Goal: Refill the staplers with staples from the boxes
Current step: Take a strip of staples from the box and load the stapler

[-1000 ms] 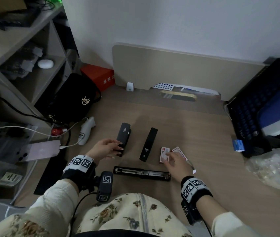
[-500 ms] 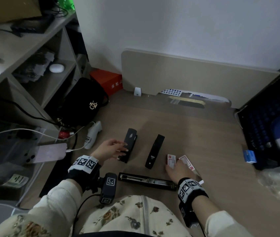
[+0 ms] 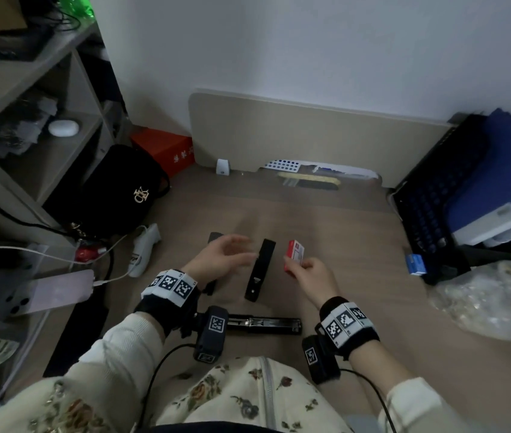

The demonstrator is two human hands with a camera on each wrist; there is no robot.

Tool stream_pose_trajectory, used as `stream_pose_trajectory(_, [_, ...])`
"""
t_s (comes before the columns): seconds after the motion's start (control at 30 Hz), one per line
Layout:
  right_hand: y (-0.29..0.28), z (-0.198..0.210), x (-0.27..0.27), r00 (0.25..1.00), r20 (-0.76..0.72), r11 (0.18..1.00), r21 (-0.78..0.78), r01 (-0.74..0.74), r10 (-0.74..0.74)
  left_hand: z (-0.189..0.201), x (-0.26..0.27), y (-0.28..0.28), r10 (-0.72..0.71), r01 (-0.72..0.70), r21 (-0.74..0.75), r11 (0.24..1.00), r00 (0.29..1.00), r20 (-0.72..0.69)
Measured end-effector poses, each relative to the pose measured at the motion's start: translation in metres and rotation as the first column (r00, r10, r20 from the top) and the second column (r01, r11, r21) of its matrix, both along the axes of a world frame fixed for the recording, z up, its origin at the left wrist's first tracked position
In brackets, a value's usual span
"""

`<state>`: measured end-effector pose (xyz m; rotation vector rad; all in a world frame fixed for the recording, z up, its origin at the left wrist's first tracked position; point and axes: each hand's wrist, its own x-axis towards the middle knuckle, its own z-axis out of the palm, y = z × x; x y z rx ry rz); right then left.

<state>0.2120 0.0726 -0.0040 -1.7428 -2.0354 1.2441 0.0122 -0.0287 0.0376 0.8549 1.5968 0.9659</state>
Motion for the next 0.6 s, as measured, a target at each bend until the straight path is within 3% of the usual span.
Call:
stream_pose_trajectory(0.2, [-0.010,0.013,-0.018,0.976,-0.219,0.999,-0.038,-0.027,0.018,-0.006,0.026,0.012,-0.190,0.191,0.086,0.978,0.982,-0.021])
stream_pose_trajectory(0.5, [-0.032,0.031,-0.027,0.944,-0.299,0.990,-0.001,-0.143,0.136,-0.005,0.030,0.005,-0.039,0.044,0.249,0.967,0.999,-0.024])
stream_pose_trajectory(0.6, [-0.029,0.031,-0.023,0.935,-0.338,0.995,0.038,-0.096,0.103,0.003,0.025,-0.003,-0.091,0.068,0.214,0.975,0.991,0.101])
